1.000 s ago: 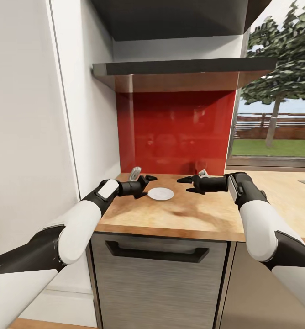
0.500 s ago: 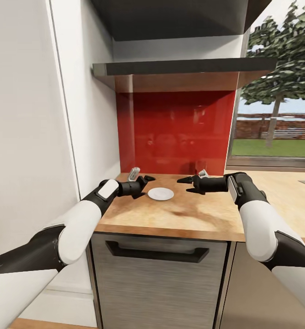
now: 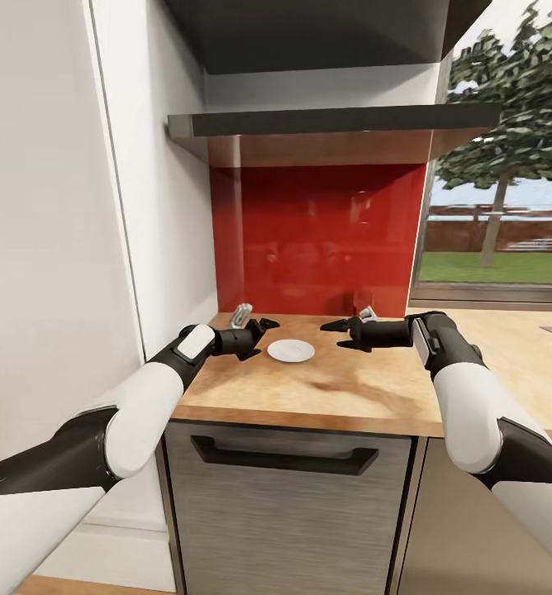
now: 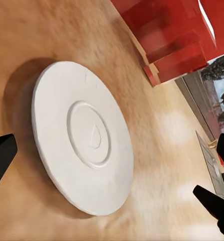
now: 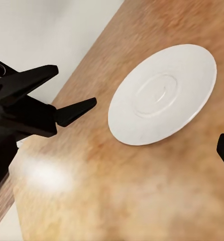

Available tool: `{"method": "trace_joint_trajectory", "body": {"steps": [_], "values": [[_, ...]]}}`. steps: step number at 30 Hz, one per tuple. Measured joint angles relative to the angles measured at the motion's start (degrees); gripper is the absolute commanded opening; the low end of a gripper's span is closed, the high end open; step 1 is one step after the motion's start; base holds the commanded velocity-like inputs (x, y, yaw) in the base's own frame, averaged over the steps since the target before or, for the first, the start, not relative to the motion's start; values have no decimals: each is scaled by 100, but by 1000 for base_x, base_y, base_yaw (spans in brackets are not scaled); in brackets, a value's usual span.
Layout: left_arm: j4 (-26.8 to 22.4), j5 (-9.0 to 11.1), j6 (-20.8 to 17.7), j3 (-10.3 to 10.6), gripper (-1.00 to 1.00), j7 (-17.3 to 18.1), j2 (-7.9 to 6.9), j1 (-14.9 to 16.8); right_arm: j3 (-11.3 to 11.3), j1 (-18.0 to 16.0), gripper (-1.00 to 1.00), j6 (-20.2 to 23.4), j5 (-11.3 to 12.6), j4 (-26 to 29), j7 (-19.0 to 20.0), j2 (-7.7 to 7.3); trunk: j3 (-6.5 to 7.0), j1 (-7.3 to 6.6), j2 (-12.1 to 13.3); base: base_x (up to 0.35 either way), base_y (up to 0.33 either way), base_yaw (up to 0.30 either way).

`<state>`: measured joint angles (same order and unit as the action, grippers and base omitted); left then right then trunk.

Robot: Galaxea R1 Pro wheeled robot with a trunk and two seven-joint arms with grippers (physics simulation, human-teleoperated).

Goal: Set up a coffee station on the kitchen countertop: keep the coffee maker on the countertop, move the bottle of coffee from the kitchen shelf to the counter next to the coffee maker, place a paper coffee filter on top of the coffee maker, put the saucer next to the coffee maker with the coffee cup on the saucer, and place the electric kettle next to the coffee maker.

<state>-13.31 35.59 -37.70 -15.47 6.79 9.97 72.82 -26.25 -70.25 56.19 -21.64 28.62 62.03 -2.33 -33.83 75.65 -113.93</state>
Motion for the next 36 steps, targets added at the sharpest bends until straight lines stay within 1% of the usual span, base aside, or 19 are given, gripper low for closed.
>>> {"method": "trace_joint_trajectory", "body": {"steps": [11,15,17,20,30,36], "values": [[-1,0,4,2,100,-17,0,0,0,0,100,0,-2,-1,0,0,0,0,0,0,0,0],[-2,2,13,3,100,-235,0,0,0,0,100,0,-4,-2,-40,0,0,0,0,0,0,0],[-5,4,15,3,100,-424,0,0,0,0,100,0,-3,-5,-114,0,0,0,0,0,0,0],[-9,20,18,-7,100,-586,0,1,0,0,100,-4,0,-8,-202,0,0,0,0,0,0,0],[-10,41,23,-27,100,-653,0,2,0,0,100,-8,1,-9,-245,0,1,0,0,3,0,0],[-11,39,17,-29,100,-656,0,2,0,0,100,-8,1,-9,-246,0,1,-1,0,94,0,0]]}}
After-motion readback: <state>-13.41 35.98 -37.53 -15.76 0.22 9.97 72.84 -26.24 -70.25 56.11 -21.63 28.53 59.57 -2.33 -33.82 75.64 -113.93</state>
